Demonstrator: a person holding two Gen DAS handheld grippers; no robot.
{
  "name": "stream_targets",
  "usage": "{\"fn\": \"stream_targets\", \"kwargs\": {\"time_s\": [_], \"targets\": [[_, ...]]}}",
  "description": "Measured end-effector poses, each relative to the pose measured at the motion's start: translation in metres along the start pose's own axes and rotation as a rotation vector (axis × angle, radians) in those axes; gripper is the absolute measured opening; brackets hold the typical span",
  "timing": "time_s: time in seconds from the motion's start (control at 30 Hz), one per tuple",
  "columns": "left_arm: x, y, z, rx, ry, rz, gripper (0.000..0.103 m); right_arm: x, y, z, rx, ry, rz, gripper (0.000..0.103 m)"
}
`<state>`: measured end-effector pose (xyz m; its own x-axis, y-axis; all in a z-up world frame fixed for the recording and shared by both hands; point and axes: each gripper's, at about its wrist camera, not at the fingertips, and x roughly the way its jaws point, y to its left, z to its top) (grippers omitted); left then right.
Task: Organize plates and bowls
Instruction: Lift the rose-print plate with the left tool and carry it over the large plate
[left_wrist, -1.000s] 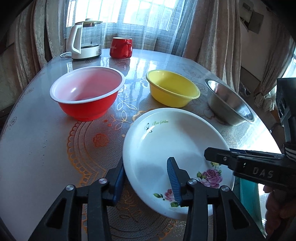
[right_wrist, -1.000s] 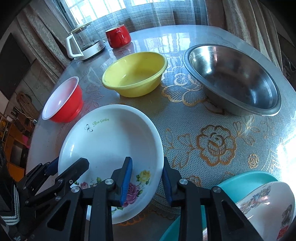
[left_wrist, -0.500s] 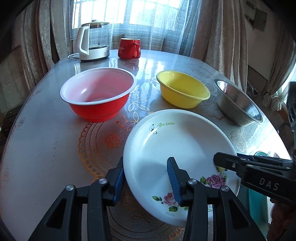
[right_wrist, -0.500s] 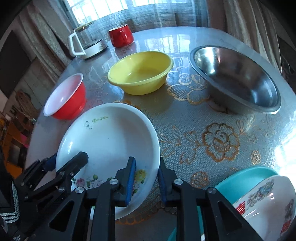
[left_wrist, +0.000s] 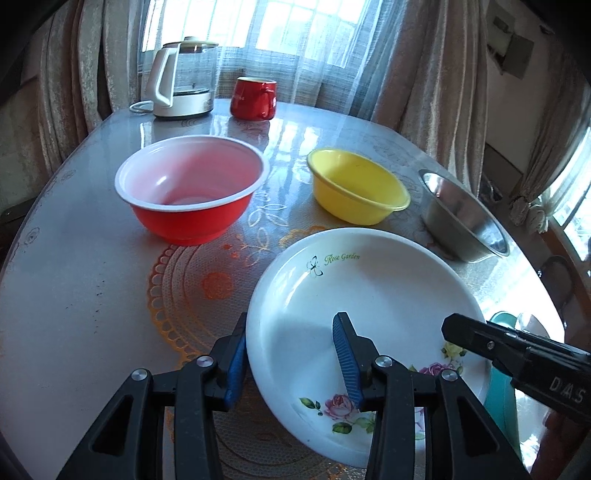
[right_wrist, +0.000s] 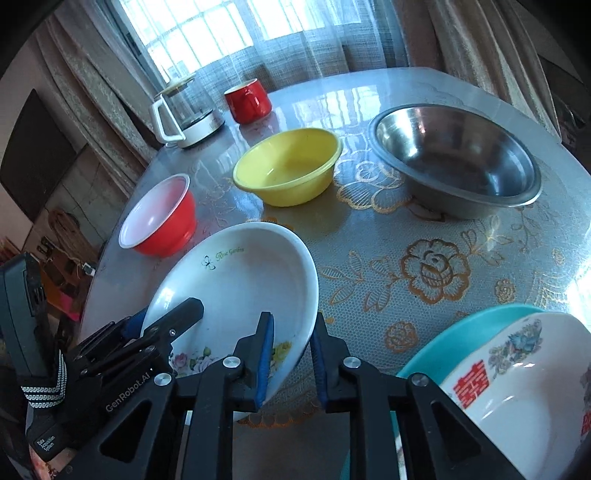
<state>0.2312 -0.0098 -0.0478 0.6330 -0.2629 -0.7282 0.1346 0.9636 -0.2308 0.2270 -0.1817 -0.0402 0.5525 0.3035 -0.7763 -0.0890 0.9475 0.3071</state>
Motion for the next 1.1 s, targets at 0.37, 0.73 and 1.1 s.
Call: {"fn": "stream_targets", "kwargs": {"time_s": [0.37,0.73,1.1], "targets": [[-0.012,-0.016,0.0,0.06,-0.077,-0.024,0.043,-0.028,-0.004,-0.008,0.008,-0.062,-0.03,0.02],[-0.028,-0.03,-0.006,0.07,-0.126,-0.039,0.043,-0.051,-0.005,-0.021,0.02,-0.101,-0.019,0.02],[-0.044,-0.055,-0.018,0.136,-0.183,-0.113,0.043,-0.076,-0.023,-0.038,0.065,-0.133,-0.036,0.02]]}}
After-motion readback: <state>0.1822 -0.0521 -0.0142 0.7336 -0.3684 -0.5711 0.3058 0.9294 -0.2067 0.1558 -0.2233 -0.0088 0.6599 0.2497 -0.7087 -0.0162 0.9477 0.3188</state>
